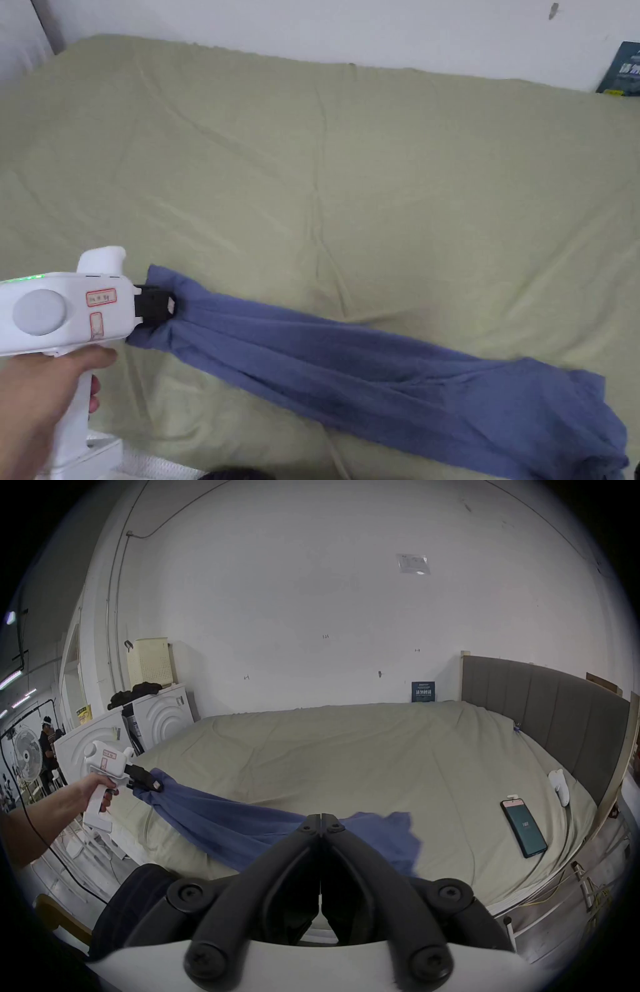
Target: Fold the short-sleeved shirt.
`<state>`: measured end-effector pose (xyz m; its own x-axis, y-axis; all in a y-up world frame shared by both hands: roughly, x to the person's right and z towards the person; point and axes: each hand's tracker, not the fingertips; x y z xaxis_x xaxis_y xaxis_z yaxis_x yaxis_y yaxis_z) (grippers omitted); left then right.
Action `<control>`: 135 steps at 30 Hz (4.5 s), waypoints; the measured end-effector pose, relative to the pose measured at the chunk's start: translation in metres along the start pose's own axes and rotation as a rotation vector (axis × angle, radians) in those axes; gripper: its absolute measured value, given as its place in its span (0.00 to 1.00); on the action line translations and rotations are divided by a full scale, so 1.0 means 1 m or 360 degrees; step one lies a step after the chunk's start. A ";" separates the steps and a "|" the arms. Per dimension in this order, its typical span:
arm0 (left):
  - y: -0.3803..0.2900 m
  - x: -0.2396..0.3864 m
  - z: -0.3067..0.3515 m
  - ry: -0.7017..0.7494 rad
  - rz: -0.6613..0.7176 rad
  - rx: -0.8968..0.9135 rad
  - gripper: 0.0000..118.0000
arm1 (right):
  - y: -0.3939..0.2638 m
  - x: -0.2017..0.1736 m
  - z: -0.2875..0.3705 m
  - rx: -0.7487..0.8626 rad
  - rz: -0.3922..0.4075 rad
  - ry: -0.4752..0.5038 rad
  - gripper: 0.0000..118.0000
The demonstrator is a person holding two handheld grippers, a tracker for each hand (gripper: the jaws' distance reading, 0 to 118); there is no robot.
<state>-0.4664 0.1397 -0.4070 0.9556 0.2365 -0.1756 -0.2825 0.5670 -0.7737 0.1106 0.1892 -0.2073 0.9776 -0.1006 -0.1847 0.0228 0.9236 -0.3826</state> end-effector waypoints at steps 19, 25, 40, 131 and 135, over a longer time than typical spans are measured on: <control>-0.081 0.217 -0.073 -0.0261 -0.0355 -0.0184 0.84 | -0.016 0.031 0.025 0.0129 0.0009 0.0043 0.00; -0.062 0.182 -0.008 -0.0468 -0.0158 0.0218 0.87 | -0.020 0.043 0.031 0.0144 -0.0015 0.0012 0.00; -0.138 0.231 -0.062 -0.0499 -0.0141 -0.0102 0.15 | -0.020 0.041 0.023 0.0090 -0.0048 -0.0003 0.00; -0.097 0.270 -0.028 -0.0594 0.0186 0.0051 0.30 | -0.018 0.053 0.042 0.0027 -0.0211 0.0106 0.00; -0.134 0.293 -0.069 -0.0698 0.0307 -0.0163 0.10 | -0.019 0.054 0.043 -0.0015 -0.0234 0.0091 0.00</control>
<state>-0.1431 0.0788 -0.3969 0.7554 0.6520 -0.0657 -0.4202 0.4050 -0.8120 0.1717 0.1818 -0.1712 0.9504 -0.2555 -0.1773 0.1624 0.8940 -0.4177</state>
